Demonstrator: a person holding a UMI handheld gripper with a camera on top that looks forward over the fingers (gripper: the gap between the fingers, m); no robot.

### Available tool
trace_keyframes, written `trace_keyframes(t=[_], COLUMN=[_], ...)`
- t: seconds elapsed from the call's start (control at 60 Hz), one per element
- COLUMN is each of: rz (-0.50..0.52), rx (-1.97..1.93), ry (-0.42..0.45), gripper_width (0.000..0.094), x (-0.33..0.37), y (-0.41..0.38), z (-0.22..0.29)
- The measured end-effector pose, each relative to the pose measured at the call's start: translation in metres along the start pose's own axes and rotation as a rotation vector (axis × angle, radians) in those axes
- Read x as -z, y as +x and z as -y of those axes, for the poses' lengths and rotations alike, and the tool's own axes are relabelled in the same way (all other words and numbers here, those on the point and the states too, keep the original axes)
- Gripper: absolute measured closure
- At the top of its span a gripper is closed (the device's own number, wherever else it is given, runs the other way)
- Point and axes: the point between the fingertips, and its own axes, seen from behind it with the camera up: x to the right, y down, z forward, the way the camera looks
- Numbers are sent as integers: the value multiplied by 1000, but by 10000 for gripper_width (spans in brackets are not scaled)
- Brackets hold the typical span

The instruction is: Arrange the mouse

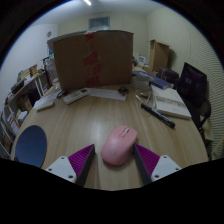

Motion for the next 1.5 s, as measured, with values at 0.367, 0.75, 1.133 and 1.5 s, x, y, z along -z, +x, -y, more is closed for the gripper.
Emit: trace_keyframes(t=[0.367, 0.75, 1.133, 1.5], rz=[-49, -110, 56, 32], rx=[-36, -56, 48, 81], ry=[49, 355, 139, -5], gripper_width=[434, 598, 602, 411], x=[-40, 90, 42, 11], y=[11, -47, -289, -298], z=[34, 172, 38, -17])
